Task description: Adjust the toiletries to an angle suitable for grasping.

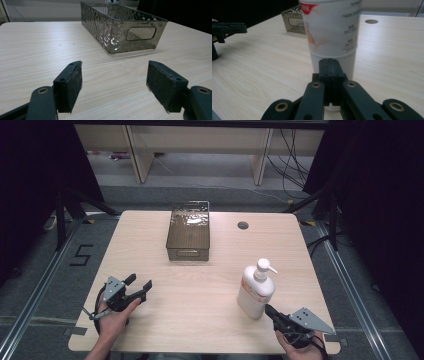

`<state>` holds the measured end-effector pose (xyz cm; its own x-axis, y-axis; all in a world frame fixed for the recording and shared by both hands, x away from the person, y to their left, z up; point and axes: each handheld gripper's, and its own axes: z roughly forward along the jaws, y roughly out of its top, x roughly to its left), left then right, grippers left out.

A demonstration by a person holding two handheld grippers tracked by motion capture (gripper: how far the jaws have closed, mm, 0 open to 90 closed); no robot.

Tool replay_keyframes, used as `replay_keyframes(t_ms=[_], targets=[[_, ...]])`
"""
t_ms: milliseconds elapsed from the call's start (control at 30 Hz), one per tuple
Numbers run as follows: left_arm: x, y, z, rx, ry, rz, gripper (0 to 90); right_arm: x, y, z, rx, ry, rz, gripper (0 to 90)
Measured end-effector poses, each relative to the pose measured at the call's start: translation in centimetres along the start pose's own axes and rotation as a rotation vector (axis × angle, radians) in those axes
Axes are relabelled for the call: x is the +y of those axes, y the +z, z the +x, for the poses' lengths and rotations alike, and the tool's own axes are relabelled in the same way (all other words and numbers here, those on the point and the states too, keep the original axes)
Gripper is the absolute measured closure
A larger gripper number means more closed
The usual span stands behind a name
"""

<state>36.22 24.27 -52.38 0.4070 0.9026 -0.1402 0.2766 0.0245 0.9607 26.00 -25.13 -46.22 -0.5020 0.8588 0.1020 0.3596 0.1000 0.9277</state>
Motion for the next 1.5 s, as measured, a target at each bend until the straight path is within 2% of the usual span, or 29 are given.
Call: replay_keyframes(t_ms=[67, 200, 233, 267, 300, 333, 433, 467, 567, 600, 667, 700, 800, 833, 867, 900, 967, 1033, 1100, 1133, 1167, 1267, 1300, 1467, 1500], targets=[[0.0, 0.0, 0.0, 0.001, 0.0, 0.003, 28.2, 0.2, 0.0, 0.6, 0.012, 0.024, 0.015, 90.0], [0.0, 0.1, 0.0, -0.001, -0.004, -0.002, 28.0, 0.4, 0.6, 0.9, 0.031, 0.012, 0.002, 90.0], [0.0, 0.1, 0.0, -0.005, -0.005, -0.004, 28.0, 0.4, 0.6, 1.0, 0.017, -0.002, 0.009, 90.0], [0.0, 0.1, 0.0, -0.006, -0.005, -0.008, 28.0, 0.4, 0.7, 1.2, 0.034, 0.002, 0.009, 90.0], [0.0, 0.1, 0.1, -0.006, -0.004, -0.005, 27.9, 0.5, 0.7, 1.3, 0.025, -0.007, 0.019, 90.0], [0.0, 0.1, 0.0, -0.006, -0.004, -0.004, 27.8, 0.5, 0.9, 1.5, 0.032, -0.006, 0.004, 90.0], [0.0, 0.1, 0.0, -0.006, -0.004, -0.004, 27.4, 0.8, 1.1, 1.6, 0.02, -0.019, 0.004, 90.0], [0.0, 0.0, 0.0, -0.004, -0.003, -0.004, 27.3, 0.9, 1.0, 1.8, 0.022, 0.005, 0.016, 90.0], [0.0, 0.1, 0.0, -0.006, -0.001, -0.006, 27.0, 1.0, 1.2, 1.9, 0.026, 0.022, -0.002, 90.0], [0.0, 0.1, 0.0, -0.005, -0.001, -0.006, 27.0, 1.2, 1.1, 1.7, 0.006, -0.013, 0.002, 90.0], [0.0, 0.0, 0.0, 0.0, 0.001, 0.004, 26.9, 1.3, 1.2, 1.6, 0.013, -0.003, -0.014, 90.0], [0.0, 0.0, 0.0, 0.0, 0.001, 0.004, 26.8, 1.3, 1.2, 1.6, 0.005, 0.016, -0.004, 90.0], [0.0, 0.0, 0.0, 0.0, 0.002, 0.003, 26.7, 1.4, 1.1, 1.4, -0.018, 0.006, 0.007, 90.0], [0.0, 0.0, 0.0, -0.001, 0.003, 0.003, 26.8, 1.4, 1.2, 1.4, -0.016, 0.028, 0.0, 90.0], [0.0, 0.0, -0.1, -0.001, 0.006, 0.003, 26.7, 1.5, 1.2, 1.1, -0.036, 0.023, 0.002, 90.0], [0.0, 0.0, -0.1, -0.002, 0.008, 0.003, 26.7, 1.5, 1.4, 1.1, -0.028, 0.039, -0.01, 90.0], [0.0, 0.0, -0.1, -0.002, 0.008, 0.004, 26.7, 1.7, 1.3, 0.8, -0.067, 0.027, -0.008, 90.0], [0.0, 0.0, -0.1, -0.002, 0.007, 0.004, 26.7, 1.8, 1.4, 0.5, -0.085, 0.023, 0.002, 90.0], [0.0, 0.0, -0.1, -0.002, 0.006, 0.005, 26.7, 1.9, 1.4, 0.4, -0.095, 0.03, 0.008, 90.0], [0.0, 0.0, -0.1, -0.001, 0.007, 0.006, 26.7, 2.0, 1.8, 0.1, -0.112, 0.034, -0.003, 90.0], [0.0, 0.0, -0.1, -0.001, 0.007, 0.006, 26.7, 2.1, 1.8, 0.1, -0.128, 0.051, 0.01, 90.0], [0.0, 0.0, -0.2, -0.002, 0.01, 0.006, 26.6, 2.2, 2.0, -0.2, -0.139, 0.064, 0.011, 90.0], [0.0, 0.0, -0.2, -0.007, 0.01, 0.001, 26.6, 2.3, 2.2, -0.5, -0.161, 0.058, 0.001, 90.0], [0.0, 0.1, -0.2, -0.011, 0.012, -0.002, 26.6, 2.4, 2.4, -0.7, -0.195, 0.068, 0.001, 90.0], [0.0, 0.1, -0.2, -0.011, 0.014, -0.002, 26.6, 2.4, 2.5, -0.8, -0.185, 0.067, -0.007, 90.0]])
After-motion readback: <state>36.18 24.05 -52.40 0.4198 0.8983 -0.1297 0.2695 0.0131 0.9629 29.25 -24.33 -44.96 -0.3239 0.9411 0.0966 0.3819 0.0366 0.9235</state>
